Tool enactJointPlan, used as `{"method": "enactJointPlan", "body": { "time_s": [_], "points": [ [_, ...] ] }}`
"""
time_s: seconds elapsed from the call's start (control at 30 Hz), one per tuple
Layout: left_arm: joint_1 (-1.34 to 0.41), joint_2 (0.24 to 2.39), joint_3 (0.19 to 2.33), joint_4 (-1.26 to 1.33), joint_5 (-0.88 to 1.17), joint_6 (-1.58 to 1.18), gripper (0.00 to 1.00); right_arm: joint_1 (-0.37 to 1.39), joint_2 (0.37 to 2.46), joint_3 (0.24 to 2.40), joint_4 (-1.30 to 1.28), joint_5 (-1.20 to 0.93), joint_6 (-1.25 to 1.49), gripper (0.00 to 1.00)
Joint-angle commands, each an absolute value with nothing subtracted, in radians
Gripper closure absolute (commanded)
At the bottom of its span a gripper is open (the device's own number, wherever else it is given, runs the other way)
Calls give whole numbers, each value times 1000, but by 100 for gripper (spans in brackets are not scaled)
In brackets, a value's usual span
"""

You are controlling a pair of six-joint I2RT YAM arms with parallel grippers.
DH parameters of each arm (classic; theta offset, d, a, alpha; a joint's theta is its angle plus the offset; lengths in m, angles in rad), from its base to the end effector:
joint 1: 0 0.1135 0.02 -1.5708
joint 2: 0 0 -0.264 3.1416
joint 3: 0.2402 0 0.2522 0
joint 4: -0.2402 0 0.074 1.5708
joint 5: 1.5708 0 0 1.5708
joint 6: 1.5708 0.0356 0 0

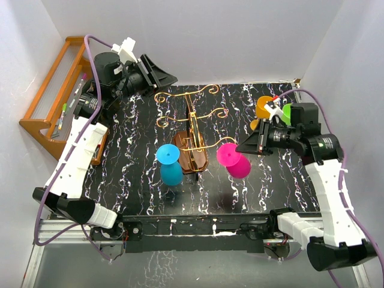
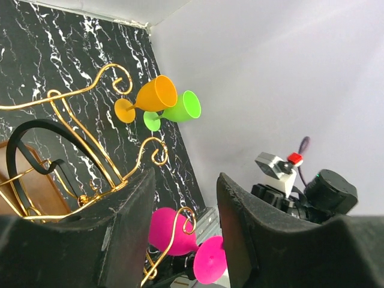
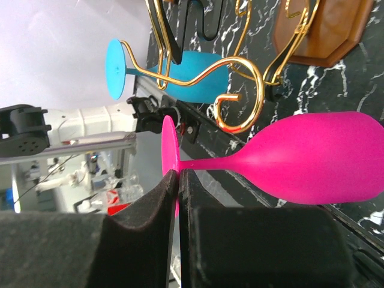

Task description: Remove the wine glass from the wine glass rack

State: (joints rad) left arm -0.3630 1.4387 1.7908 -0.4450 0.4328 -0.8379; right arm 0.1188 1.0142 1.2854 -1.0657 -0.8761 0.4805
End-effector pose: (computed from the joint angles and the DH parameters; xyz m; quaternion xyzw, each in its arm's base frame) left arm 0.2755 -0.1206 0.5061 -0.0293 0.7357 -0.5026 0.4531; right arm 0.1639 0.0471 0.3920 -0.0071 0.8534 0.4763 0.2116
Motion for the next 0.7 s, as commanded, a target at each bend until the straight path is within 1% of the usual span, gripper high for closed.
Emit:
{"method": "enactJointPlan", "body": {
  "time_s": [0.0, 0.27, 0.47, 0.53, 0.67],
  "points": [
    [-364, 1441, 1847, -413, 471, -841, 57, 124, 947, 1403, -1133, -747, 488, 92],
    [-364, 1451, 1854, -390, 497, -862, 57, 124, 951, 1555, -1161, -597, 520, 92],
    [-364, 1438, 1855, -385, 504, -870, 57, 122, 1030, 1730, -1152, -449, 431, 92],
    [-364, 1435, 1854, -379, 516, -882, 57, 123, 1068, 1771, -1110, -446, 401, 92],
    [-364, 1436, 1846, -332, 577, -946, 57, 124, 1161, 1784, -968, -528, 374, 92]
  ]
}}
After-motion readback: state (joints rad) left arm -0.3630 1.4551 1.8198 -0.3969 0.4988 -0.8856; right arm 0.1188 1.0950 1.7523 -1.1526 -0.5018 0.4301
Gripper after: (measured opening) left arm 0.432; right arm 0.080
